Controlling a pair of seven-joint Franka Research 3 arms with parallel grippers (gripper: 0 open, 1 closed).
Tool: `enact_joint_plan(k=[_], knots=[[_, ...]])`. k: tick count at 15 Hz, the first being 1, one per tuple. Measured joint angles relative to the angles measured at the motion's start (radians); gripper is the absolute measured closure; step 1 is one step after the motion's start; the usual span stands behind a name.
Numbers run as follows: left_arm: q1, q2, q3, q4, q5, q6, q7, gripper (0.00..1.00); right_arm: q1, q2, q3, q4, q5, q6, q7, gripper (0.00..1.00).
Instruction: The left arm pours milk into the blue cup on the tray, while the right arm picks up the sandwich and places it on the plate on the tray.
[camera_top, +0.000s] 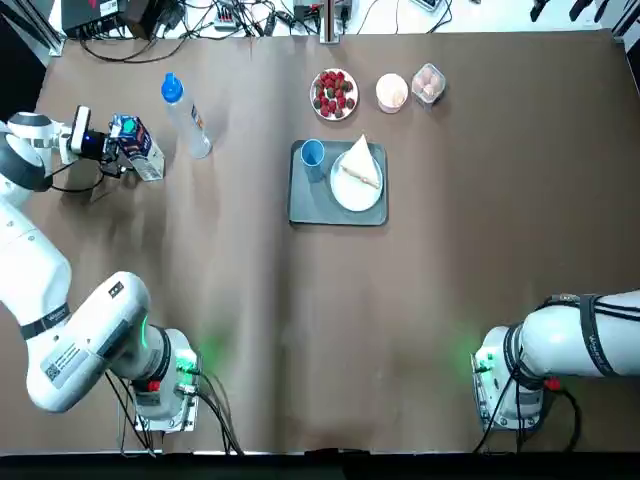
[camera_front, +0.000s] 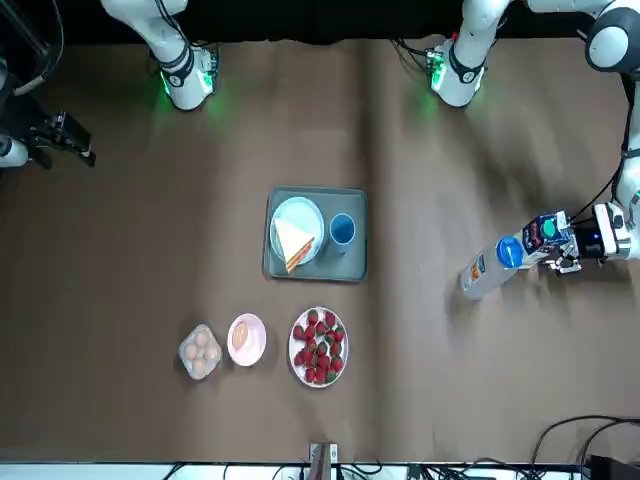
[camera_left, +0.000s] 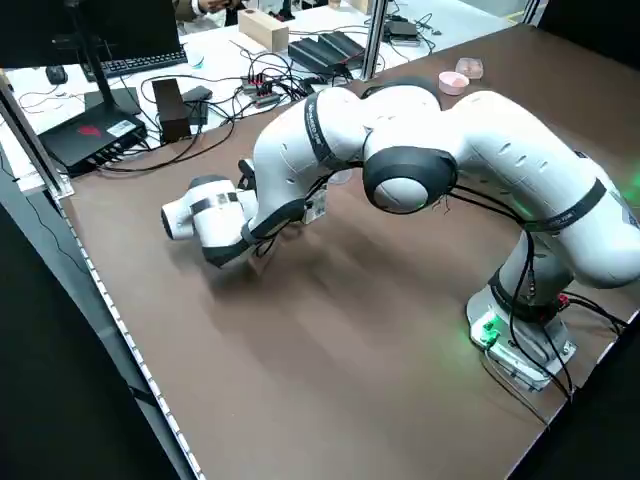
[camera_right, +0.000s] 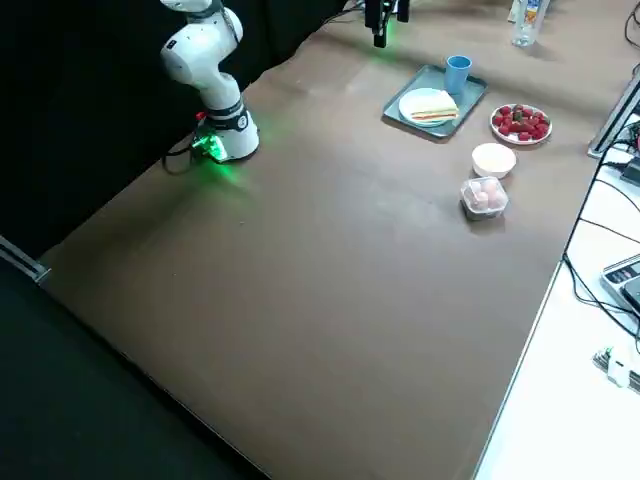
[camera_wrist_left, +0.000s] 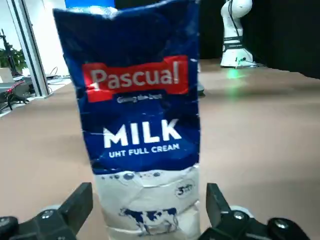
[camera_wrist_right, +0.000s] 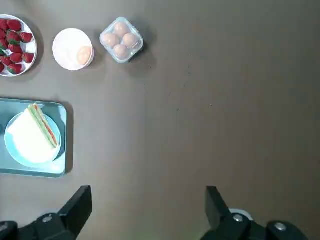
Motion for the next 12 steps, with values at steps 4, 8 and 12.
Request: enact_joint_plan(k=[4, 8, 12], knots=[[0.021, -0.012, 0.038, 0.016, 0.0, 0.004, -0.016, 0.0, -0.001, 0.0, 0.0, 0.0, 0.0, 0.0, 0.0, 0.0], [0.133, -0.135, 0.045, 0.043, 0.022, 0.002, -0.184, 0.0, -0.004, 0.0, 0.0, 0.0, 0.0, 0.0, 0.0, 0.0], [0.083, -0.377, 0.043, 0.056, 0.109, -0.005, -0.431, 0.0, -0.012, 0.0, 0.0, 0.0, 0.0, 0.0, 0.0, 0.0]])
